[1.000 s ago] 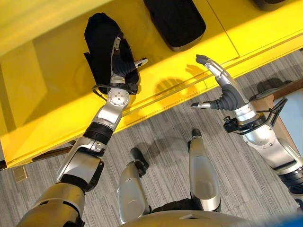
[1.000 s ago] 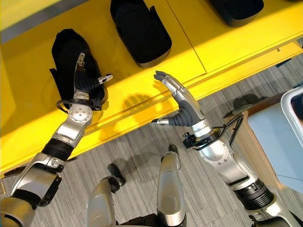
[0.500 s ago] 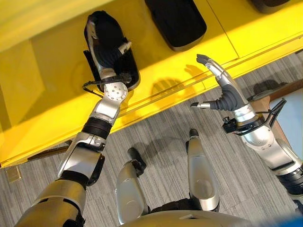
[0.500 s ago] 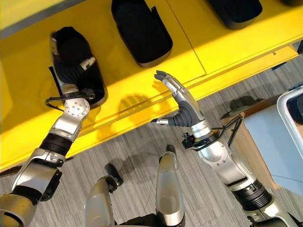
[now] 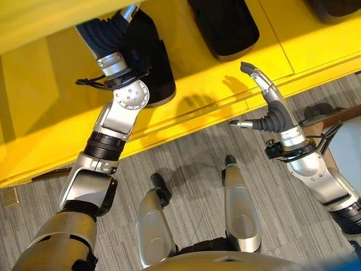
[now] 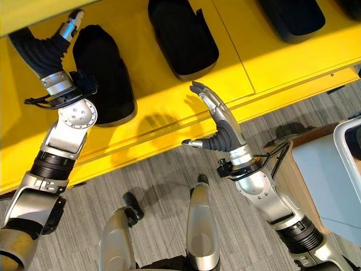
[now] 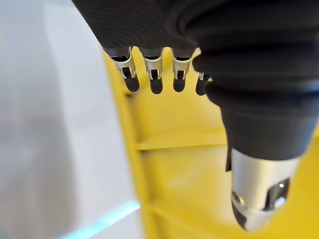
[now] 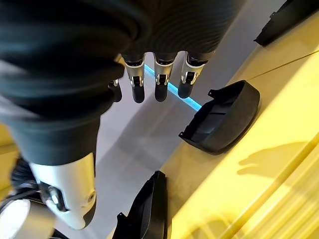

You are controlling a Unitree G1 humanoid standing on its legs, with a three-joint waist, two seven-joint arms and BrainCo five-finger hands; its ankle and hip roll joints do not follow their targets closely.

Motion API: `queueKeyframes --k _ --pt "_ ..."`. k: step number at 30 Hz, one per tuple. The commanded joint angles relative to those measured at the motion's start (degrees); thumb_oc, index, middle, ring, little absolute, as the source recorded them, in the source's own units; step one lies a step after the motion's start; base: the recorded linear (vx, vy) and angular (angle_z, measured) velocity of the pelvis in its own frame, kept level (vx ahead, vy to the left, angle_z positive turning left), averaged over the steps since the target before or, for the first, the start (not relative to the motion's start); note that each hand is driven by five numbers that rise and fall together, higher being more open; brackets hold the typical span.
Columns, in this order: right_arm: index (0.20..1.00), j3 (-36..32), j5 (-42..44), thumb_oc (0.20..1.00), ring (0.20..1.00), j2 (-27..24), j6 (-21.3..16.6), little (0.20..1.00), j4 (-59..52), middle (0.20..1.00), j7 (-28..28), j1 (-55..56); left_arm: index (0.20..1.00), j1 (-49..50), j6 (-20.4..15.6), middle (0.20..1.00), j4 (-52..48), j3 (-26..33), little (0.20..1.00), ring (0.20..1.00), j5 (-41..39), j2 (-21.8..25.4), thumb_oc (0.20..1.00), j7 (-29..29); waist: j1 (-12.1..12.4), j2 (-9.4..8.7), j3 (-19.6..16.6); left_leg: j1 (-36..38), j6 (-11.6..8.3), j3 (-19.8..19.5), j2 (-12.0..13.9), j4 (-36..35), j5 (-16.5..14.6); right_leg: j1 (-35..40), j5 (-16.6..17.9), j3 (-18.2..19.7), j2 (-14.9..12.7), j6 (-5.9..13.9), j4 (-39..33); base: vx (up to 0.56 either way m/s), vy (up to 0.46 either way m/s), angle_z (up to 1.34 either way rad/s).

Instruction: Move parts from the plastic box to the shelf.

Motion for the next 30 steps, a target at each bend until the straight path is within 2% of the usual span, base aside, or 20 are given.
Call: queueKeyframes --k 1,4,7,8,11,16,20,23,30 --pt "1.0 -1.7 -1.7 1.0 1.0 3.4 -1.5 1.0 -3.4 1.0 -2.0 -0.2 1.0 2.3 -3.0 1.0 -4.6 0.6 1.0 1.0 3.0 2.3 1.0 -4.5 0.5 -1.01 -1.3 2.1 5.26 1.4 -4.3 -4.4 -2.9 2.7 -5.8 -3.4 7.1 -6.69 4.3 -0.02 -0.04 0.0" --pt "1.0 -2.6 -2.0 1.0 1.0 3.5 -2.4 1.0 -4.0 1.0 -1.3 1.5 1.0 9.0 -2.8 1.0 -10.8 0.9 1.0 1.0 0.9 0.6 1.0 -8.8 1.6 -0.86 -1.1 2.2 5.31 0.6 -4.7 -4.6 -3.0 3.2 -6.0 -4.1 7.0 -6.75 4.1 -0.04 -0.069 0.01" --pt "1.0 -3.1 -3.0 1.0 1.0 3.2 -4.3 1.0 -4.2 1.0 0.8 2.2 1.0 14.0 -4.0 1.0 -12.7 1.5 1.0 1.0 0.4 -0.8 1.0 -9.8 2.9 -0.79 -0.9 2.1 5.36 -0.3 -5.0 -4.8 -2.9 3.6 -6.1 -4.8 6.9 -6.84 3.8 -0.05 -0.075 0.07" --pt "1.0 -3.1 -3.0 1.0 1.0 3.2 -4.4 1.0 -4.2 1.0 0.9 2.3 1.0 14.4 -4.0 1.0 -12.9 1.6 1.0 1.0 0.2 -0.9 1.0 -9.8 2.9 -0.78 -0.9 2.1 5.36 -0.4 -5.0 -4.8 -2.9 3.6 -6.1 -4.9 6.9 -6.84 3.8 -0.05 -0.075 0.09" --pt "1.0 -2.9 -4.8 1.0 1.0 1.8 -7.9 1.0 -4.9 1.0 4.3 2.5 1.0 20.8 -5.8 1.0 -14.0 3.4 1.0 1.0 -0.7 -2.3 1.0 -9.1 5.1 -0.76 -0.8 1.9 5.34 -1.7 -5.4 -4.9 -2.8 4.3 -6.6 -6.2 6.7 -6.98 3.9 -0.06 -0.109 0.16" --pt "1.0 -1.6 -5.1 1.0 1.0 -0.4 -8.9 1.0 -4.3 1.0 7.9 2.3 1.0 27.2 -6.0 1.0 -14.3 6.1 1.0 1.0 -2.8 -3.1 1.0 -9.0 8.0 -0.77 -1.0 1.5 5.26 -3.5 -5.8 -4.8 -2.5 5.3 -7.0 -8.1 6.3 -7.26 3.9 -0.05 -0.12 0.22" --pt "1.0 0.5 -5.8 1.0 1.0 -3.1 -10.3 1.0 -3.1 1.0 10.6 0.7 1.0 31.4 -8.2 1.0 -12.3 10.0 1.0 1.0 -6.7 -3.0 1.0 -8.0 11.1 -0.98 -1.1 1.2 5.08 -5.0 -6.4 -5.2 -2.0 6.0 -7.1 -10.0 5.9 -7.27 3.8 -0.04 -0.121 0.17" --pt "1.0 1.5 -6.3 1.0 1.0 -3.9 -10.6 1.0 -2.4 1.0 11.2 -0.3 1.0 32.1 -8.6 1.0 -12.1 11.4 1.0 1.0 -7.9 -2.9 1.0 -5.7 12.1 -1.15 -1.3 1.1 4.88 -5.6 -6.7 -5.5 -1.7 6.4 -7.0 -10.7 5.8 -7.23 3.3 -0.03 -0.092 0.22" --pt "1.0 6.5 -7.9 1.0 1.0 -4.7 -9.0 1.0 -0.3 1.0 12.5 -5.3 1.0 32.2 -7.5 1.0 -10.6 13.0 1.0 1.0 -11.1 -3.9 1.0 -6.9 14.5 -1.77 -1.3 1.0 4.81 -6.6 -7.2 -6.1 -1.1 7.2 -6.7 -12.2 5.7 -7.21 2.3 -0.02 -0.061 0.14"
